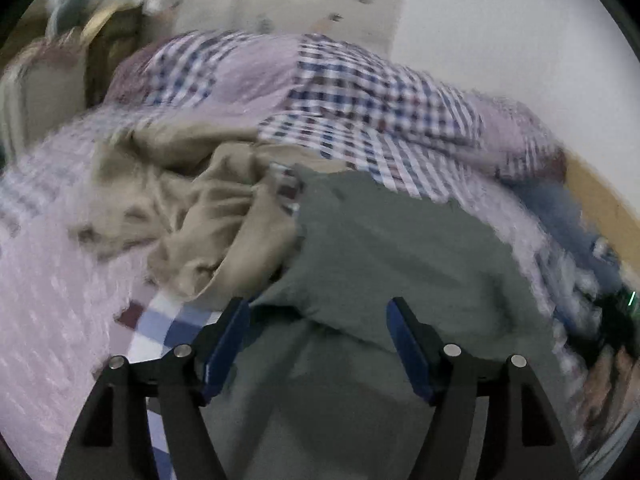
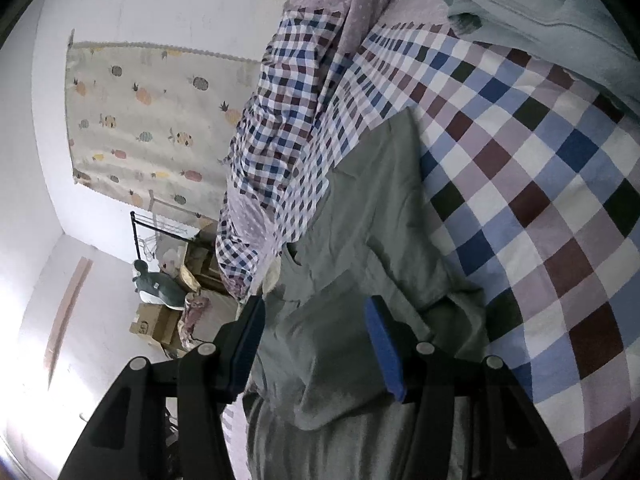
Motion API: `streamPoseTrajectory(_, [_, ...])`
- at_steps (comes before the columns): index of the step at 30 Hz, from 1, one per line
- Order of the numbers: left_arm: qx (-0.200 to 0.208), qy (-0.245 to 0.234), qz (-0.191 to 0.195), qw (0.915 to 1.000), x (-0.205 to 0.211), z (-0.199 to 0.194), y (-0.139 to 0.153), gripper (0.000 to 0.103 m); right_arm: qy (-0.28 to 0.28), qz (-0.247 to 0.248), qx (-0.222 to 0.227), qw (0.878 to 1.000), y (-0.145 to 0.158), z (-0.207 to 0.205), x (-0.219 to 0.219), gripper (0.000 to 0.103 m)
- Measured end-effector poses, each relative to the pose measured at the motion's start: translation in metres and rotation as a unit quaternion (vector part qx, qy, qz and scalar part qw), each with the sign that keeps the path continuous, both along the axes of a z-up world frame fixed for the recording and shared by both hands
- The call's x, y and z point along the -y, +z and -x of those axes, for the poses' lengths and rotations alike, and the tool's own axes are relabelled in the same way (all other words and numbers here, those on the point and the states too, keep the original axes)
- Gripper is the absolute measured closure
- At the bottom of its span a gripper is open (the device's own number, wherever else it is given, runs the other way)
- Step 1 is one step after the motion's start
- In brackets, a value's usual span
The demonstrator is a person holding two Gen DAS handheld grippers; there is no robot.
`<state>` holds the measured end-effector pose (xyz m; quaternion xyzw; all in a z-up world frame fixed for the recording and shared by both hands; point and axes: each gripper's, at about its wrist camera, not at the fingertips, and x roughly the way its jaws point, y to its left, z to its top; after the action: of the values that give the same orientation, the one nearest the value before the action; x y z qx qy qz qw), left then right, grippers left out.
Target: Fold clothes
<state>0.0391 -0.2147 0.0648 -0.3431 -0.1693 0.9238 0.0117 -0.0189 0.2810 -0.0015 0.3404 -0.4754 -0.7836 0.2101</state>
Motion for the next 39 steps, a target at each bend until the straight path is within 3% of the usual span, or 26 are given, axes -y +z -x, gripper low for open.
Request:
streamPoseTrajectory(2, [-0.01,0.01,-0.01,0.9998,0.006,0.0,-0.006,0.028,0.005,-0.014,-0.001,1.0,-0.001,0.001,0.005,0.046])
streamPoseTrajectory(4, [-0.017,-0.005,0.016,0.9997,-0.001,0.004,-0.009,0.028,0.01,-0.028,0.0,1.0,-0.002,0.001,0.011,0.046])
streamPoseTrajectory(9, [-0.022,-0.047,0.155,0.9865,-0.026,0.003,-0.015,0.029,0.016,-0.049,0.006,0.999,-0.009,0.004,0.02,0.046])
streamPoseTrajectory(12, [-0.017,-0.067,0.195,0.9783,-0.035,0.004,-0.019,0.029,0.018,-0.061,0.009,0.998,-0.013,0.005,0.026,0.046])
streamPoseTrajectory(14, [-0.015,-0.07,0.201,0.9769,-0.035,0.007,-0.02,0.033,0.019,-0.068,0.01,0.997,-0.014,0.005,0.028,0.046])
streamPoseTrajectory(17, [-0.011,-0.074,0.21,0.9748,-0.035,0.012,-0.023,0.054,0.019,-0.073,0.009,0.997,-0.014,0.005,0.03,0.046])
streamPoseTrajectory(19, [-0.001,-0.081,0.213,0.9736,-0.038,0.018,-0.027,0.061,0.023,-0.09,0.007,0.996,-0.009,0.006,0.03,0.046])
streamPoseTrajectory(31, [0.024,-0.146,0.217,0.9649,-0.046,0.035,-0.038,0.062,0.06,-0.225,-0.004,0.972,0.033,0.025,0.032,0.046])
streamPoseTrajectory(39, [0.025,-0.174,0.226,0.9581,-0.038,0.022,-0.038,0.062,0.142,-0.338,-0.004,0.93,0.035,0.082,0.077,0.046])
